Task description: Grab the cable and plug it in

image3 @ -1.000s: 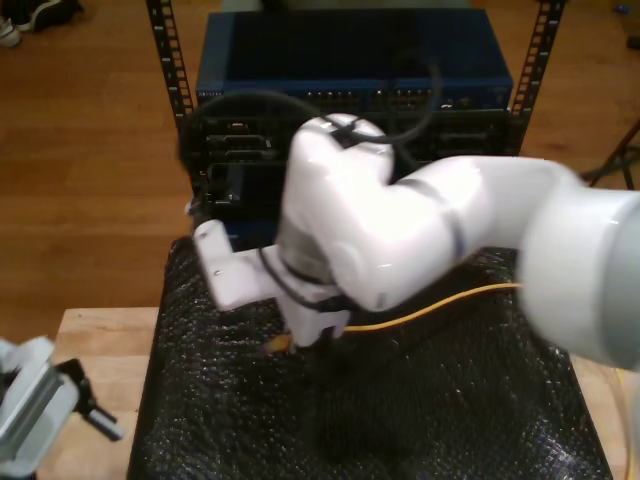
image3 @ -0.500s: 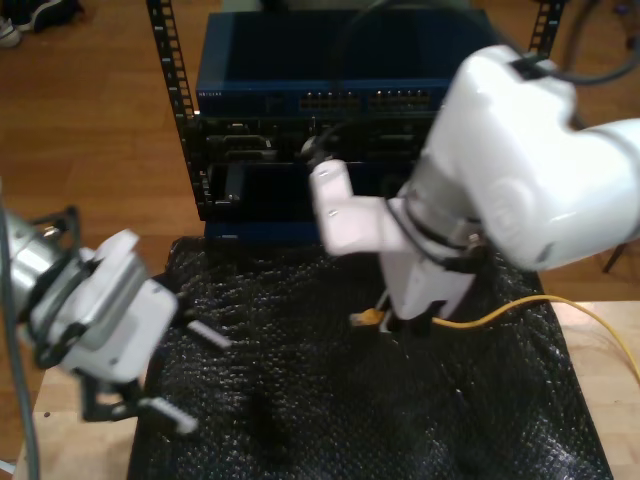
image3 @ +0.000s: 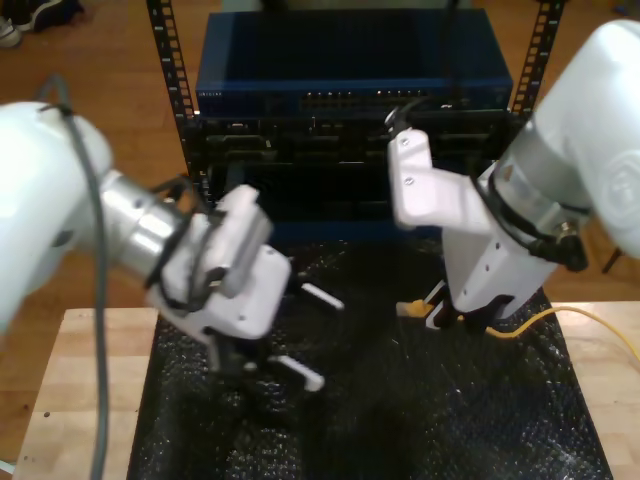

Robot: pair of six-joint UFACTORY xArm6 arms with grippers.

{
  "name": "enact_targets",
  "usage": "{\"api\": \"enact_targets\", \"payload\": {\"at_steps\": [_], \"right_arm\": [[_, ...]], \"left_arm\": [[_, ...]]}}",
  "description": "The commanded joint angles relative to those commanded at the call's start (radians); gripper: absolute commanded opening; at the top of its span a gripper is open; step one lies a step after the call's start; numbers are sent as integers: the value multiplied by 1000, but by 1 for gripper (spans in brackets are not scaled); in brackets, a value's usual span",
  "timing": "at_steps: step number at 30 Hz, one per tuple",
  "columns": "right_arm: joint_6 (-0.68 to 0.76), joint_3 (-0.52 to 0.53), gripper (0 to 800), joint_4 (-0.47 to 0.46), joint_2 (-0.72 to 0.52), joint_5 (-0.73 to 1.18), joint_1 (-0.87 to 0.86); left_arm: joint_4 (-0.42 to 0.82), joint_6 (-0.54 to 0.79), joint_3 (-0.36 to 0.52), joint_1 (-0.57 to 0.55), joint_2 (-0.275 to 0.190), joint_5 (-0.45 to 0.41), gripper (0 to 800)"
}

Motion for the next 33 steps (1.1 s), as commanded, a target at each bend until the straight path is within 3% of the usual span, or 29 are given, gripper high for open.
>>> {"api": "enact_targets", "payload": {"at_steps": [4,16,23,33], "right_arm": [[5,-11,4,5,2,17,-17],[5,-29,4,28,0,46,-61],[5,-48,4,35,2,46,-98],[5,-69,4,68,12,49,-97]], "left_arm": [[-2,-29,-15,-49,2,-60,800],[-112,-81,-100,-75,72,-147,800],[-115,-80,-143,-77,94,-149,800],[-115,-75,-138,-74,91,-140,800]]}}
